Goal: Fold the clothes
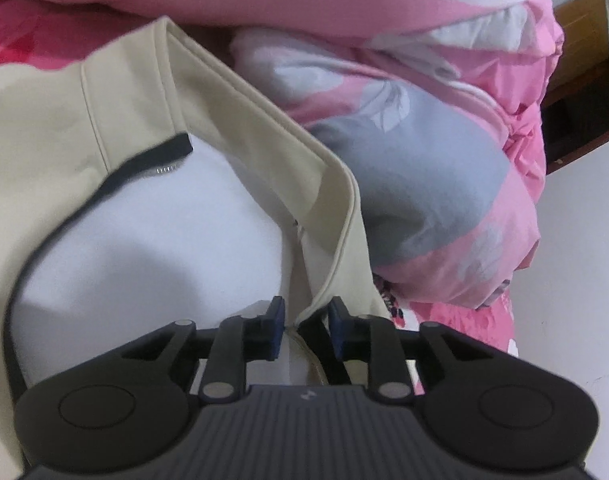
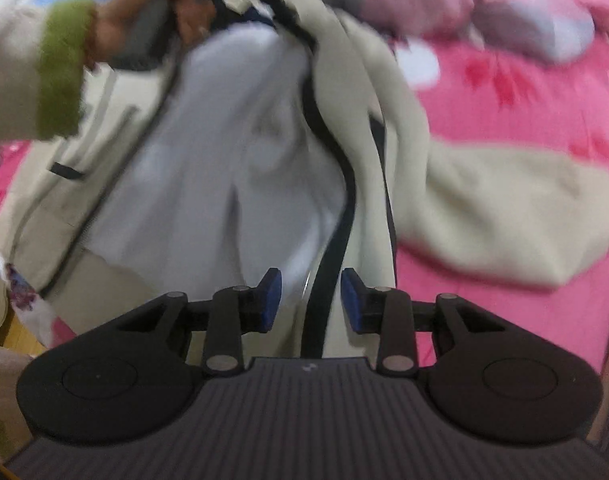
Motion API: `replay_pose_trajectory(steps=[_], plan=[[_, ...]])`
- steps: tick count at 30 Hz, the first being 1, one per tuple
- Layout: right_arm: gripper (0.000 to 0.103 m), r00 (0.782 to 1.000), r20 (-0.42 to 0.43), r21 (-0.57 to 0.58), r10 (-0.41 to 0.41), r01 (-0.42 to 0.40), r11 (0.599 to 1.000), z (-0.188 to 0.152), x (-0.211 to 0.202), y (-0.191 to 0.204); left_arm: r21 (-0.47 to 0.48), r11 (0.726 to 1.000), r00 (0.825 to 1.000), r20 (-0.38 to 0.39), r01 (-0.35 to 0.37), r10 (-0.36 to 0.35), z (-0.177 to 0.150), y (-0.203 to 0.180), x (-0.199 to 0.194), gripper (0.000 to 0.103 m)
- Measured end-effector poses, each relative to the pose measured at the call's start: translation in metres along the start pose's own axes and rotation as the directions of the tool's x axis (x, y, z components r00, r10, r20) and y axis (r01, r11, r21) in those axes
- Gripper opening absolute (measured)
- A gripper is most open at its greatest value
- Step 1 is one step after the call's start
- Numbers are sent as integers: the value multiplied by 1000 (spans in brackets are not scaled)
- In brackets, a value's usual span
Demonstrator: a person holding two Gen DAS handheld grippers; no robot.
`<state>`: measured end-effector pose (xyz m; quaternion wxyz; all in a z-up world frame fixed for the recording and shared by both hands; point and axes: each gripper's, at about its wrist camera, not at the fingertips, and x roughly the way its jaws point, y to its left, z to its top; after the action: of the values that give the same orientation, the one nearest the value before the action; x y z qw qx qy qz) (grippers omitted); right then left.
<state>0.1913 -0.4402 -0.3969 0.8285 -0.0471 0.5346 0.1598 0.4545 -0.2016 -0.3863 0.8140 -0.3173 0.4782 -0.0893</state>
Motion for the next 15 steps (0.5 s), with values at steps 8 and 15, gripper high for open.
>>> replay_pose_trajectory(steps=[8, 15], plan=[[26, 990, -64, 98, -122, 128, 987, -10, 19, -10, 33, 999, 999, 13, -31, 31, -5, -6, 9, 29], [23, 976, -55, 71, -210, 214, 974, -15, 19, -5, 42, 998, 999, 23, -40, 39, -2, -10, 12, 27]])
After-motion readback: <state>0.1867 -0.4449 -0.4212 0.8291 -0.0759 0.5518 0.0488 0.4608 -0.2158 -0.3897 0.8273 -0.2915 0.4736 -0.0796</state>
